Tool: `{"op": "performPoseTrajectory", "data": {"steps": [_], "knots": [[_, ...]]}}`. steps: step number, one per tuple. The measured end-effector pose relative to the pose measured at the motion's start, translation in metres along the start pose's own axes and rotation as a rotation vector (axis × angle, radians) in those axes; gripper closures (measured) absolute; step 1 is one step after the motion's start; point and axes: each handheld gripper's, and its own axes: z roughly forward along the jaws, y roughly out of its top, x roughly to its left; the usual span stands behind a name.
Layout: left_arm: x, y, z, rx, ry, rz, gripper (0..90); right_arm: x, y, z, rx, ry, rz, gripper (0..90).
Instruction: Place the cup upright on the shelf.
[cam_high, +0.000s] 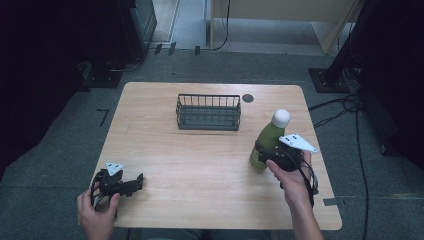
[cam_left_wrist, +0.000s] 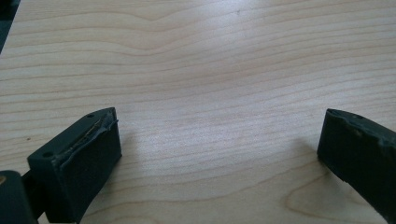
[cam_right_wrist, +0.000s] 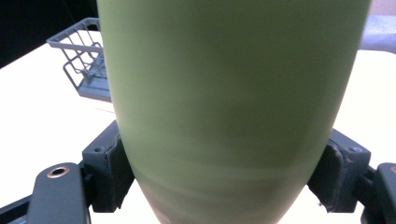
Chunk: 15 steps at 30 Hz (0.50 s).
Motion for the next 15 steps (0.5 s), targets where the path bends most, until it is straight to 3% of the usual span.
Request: {"op": "performPoseTrajectory", "data": {"steps": [15], "knots": [[0.000,0.000,0.000,-0.005,0.000,-0.004,0.0,0.028,0.031,0.010,-0.016,0.067,-0.040,20.4]]}}
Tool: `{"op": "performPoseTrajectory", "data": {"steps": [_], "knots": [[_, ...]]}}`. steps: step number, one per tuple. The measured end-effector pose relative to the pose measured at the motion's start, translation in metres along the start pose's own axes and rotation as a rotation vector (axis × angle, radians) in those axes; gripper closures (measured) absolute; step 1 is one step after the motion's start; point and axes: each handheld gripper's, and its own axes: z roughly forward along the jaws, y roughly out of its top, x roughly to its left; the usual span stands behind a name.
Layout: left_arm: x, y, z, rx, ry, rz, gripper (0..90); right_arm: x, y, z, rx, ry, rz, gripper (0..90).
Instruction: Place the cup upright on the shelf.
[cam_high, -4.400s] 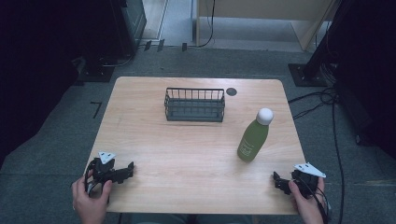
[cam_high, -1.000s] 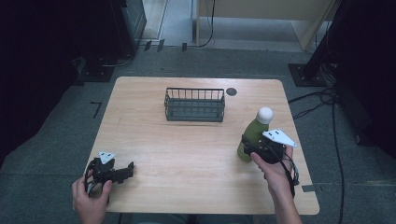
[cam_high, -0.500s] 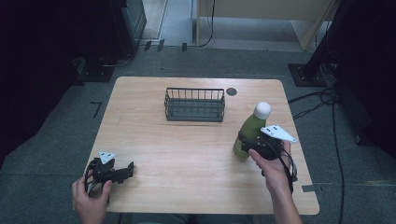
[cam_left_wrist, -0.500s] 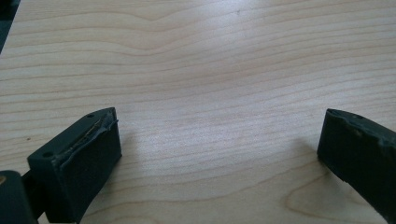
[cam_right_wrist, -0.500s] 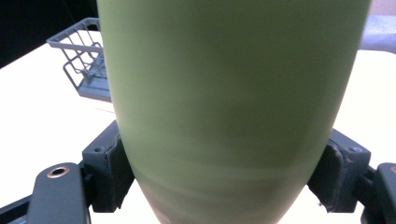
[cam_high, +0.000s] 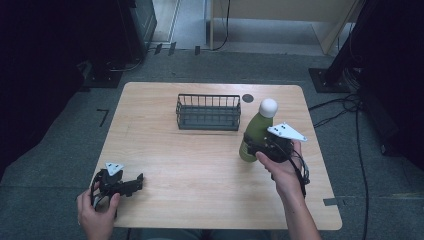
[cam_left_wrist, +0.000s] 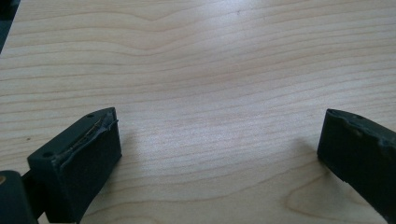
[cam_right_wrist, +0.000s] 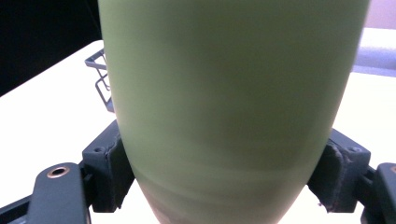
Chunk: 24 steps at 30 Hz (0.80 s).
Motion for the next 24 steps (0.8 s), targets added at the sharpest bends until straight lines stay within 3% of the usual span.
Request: {"op": "performPoseTrajectory", "data": {"steps": [24], "knots": [[0.000,0.000,0.000,0.002,0.000,0.000,0.0,0.026,0.049,0.029,-0.011,0.039,-0.034,20.4]]}}
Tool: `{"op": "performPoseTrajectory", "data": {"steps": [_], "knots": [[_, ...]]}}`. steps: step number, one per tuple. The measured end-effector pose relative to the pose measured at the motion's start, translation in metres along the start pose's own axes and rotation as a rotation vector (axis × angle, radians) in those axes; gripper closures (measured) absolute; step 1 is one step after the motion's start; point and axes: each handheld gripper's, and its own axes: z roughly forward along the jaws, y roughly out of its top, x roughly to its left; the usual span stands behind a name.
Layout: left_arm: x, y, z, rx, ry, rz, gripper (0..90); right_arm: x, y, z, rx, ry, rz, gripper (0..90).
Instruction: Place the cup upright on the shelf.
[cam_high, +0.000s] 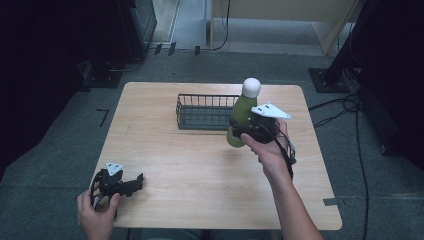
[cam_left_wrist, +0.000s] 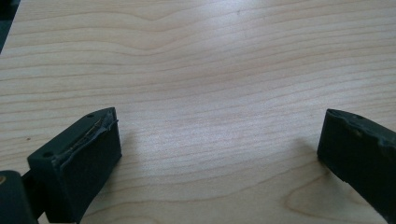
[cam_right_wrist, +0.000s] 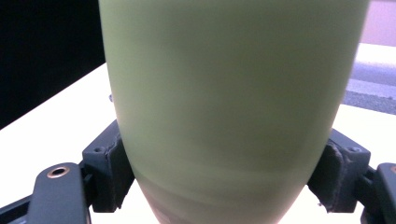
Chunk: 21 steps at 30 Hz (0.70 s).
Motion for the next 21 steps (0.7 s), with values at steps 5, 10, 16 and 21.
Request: {"op": "performPoseTrajectory", "data": {"steps": [5,10,16,21], "knots": [[0.000,0.000,0.000,0.000,0.000,-0.001,0.0,0.003,0.011,0.004,-0.012,0.004,-0.005,20.4],[0.000,0.000,0.000,0.000,0.000,0.000,0.0,0.006,0.020,0.007,-0.022,0.005,-0.002,20.4],[0.000,0.000,0.000,-0.001,0.000,0.000,0.0,0.008,0.031,0.010,-0.040,0.010,-0.011,20.4],[0.000,0.000,0.000,0.000,0.000,0.000,0.0,0.010,0.041,0.014,-0.061,0.003,-0.020,20.4]]}}
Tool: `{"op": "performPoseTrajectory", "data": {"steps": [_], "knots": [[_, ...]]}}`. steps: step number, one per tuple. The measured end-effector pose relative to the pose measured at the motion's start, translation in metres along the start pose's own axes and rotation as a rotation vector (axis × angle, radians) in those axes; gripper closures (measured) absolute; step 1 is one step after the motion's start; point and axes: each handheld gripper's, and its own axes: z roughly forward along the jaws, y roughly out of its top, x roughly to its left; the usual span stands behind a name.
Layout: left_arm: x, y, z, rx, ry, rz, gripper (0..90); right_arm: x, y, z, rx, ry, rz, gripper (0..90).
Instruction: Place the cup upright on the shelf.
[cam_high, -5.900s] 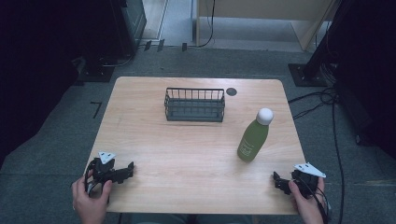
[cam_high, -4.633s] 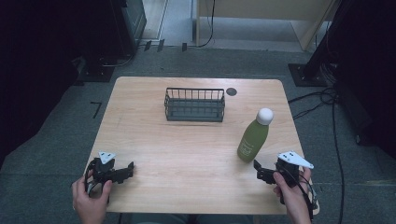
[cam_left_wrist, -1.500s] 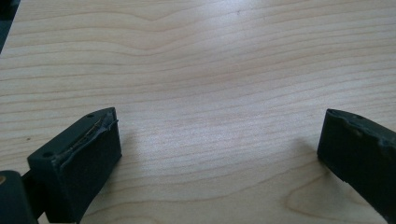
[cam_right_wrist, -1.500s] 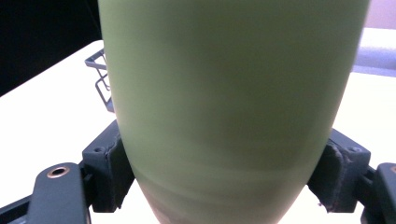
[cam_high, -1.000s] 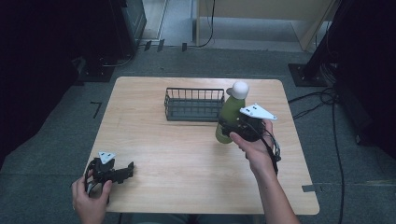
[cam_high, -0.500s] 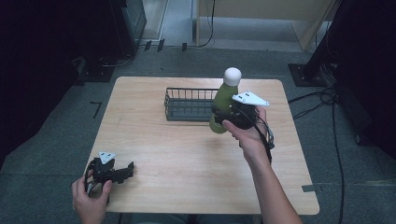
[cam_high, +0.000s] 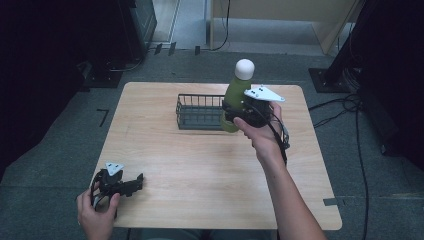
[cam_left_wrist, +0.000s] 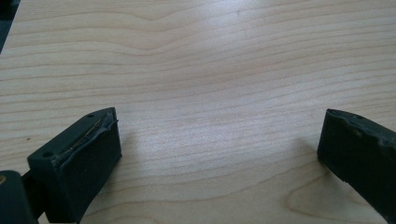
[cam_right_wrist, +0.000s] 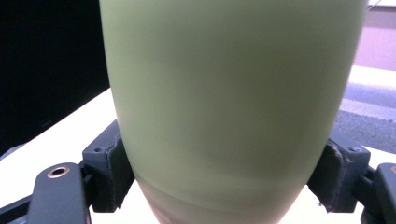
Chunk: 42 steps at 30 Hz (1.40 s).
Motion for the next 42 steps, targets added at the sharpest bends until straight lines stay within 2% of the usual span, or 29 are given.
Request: {"op": "performPoseTrajectory", "data": {"steps": [17,30,34,39,42], "knots": [[0.000,0.000,0.000,-0.001,0.001,-0.001,0.0,-0.006,0.022,0.036,-0.046,-0.043,-0.002,20.4],[0.000,0.000,0.000,0.001,0.000,0.003,0.0,-0.010,0.015,0.080,-0.030,-0.081,0.015,20.4],[0.000,0.000,0.000,0.001,0.001,0.002,0.0,-0.012,0.013,0.087,-0.034,-0.084,0.026,20.4],[0.000,0.000,0.000,0.001,0.001,0.002,0.0,-0.013,0.009,0.096,-0.011,-0.098,0.015,20.4],[0.000,0.000,0.000,0.002,0.001,0.003,0.0,-0.015,0.004,0.103,0.012,-0.108,0.029,20.4]]}}
